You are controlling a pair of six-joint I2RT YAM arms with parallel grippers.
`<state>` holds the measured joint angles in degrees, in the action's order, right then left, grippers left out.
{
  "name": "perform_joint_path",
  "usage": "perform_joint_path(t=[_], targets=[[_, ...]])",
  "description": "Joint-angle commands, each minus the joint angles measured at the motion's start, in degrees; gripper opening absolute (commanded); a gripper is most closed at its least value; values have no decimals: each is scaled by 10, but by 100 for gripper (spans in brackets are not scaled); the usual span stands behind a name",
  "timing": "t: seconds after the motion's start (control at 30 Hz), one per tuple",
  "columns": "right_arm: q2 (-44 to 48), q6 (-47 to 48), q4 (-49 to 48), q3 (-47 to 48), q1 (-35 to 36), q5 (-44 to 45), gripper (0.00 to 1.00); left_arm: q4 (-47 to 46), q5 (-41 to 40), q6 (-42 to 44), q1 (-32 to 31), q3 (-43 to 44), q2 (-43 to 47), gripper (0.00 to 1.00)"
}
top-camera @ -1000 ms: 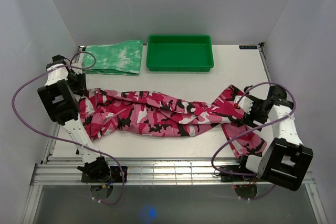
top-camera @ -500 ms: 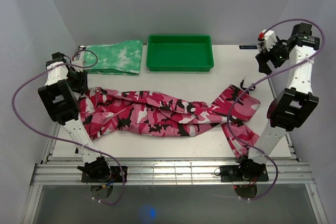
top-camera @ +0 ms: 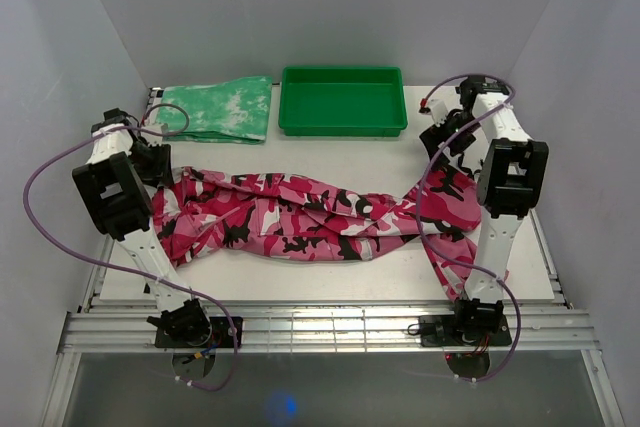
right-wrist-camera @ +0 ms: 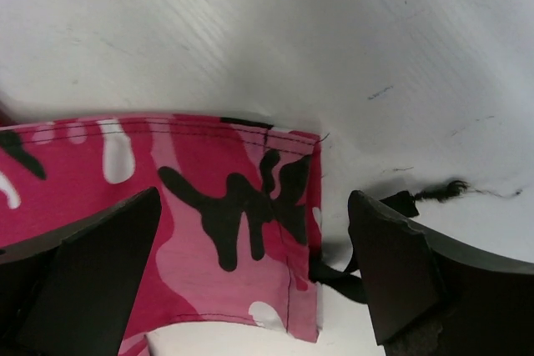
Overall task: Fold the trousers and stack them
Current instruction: Flatten the trousers out
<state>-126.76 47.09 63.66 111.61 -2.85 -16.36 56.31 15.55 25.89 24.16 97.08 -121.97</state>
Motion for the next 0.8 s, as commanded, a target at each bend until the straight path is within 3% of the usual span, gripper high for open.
perform_joint_path(t=[0.0,0.07,0.17,0.2,0.27,0.37,0.4,0.43,0.47,0.5,0.6,0.7,0.77], targets=[[-35,-20,-20,18,-10,45,98,-5,16,-11,-6,-5,41,57],[-51,-19,-27,14,-6,46,96,-8,16,-18,-7,-6,34,56],[-67,-15,-17,12,7,48,81,-16,9,-36,-10,-8,25,56],[-71,-9,-9,15,11,41,70,-16,8,-39,-10,-9,17,56],[-72,1,-1,24,17,41,59,-22,2,-47,-13,-9,10,57],[-70,13,7,59,18,46,30,-27,1,-55,-17,-11,-6,57],[-71,22,18,101,18,47,9,-27,2,-60,-18,-11,-12,55],[-70,26,23,124,17,47,8,-27,4,-64,-18,-10,-22,49],[-67,29,30,147,16,44,8,-27,1,-68,-18,-8,-28,32],[-60,40,37,178,16,39,8,-27,-3,-73,-18,-7,-34,24],[45,58,-3,152,1,11,8,-23,-13,-87,-17,13,-49,0],[227,114,-86,-9,-83,-82,8,3,-28,-90,0,80,-72,0],[331,238,-101,-154,-168,-101,8,28,-45,-82,18,129,-86,0]])
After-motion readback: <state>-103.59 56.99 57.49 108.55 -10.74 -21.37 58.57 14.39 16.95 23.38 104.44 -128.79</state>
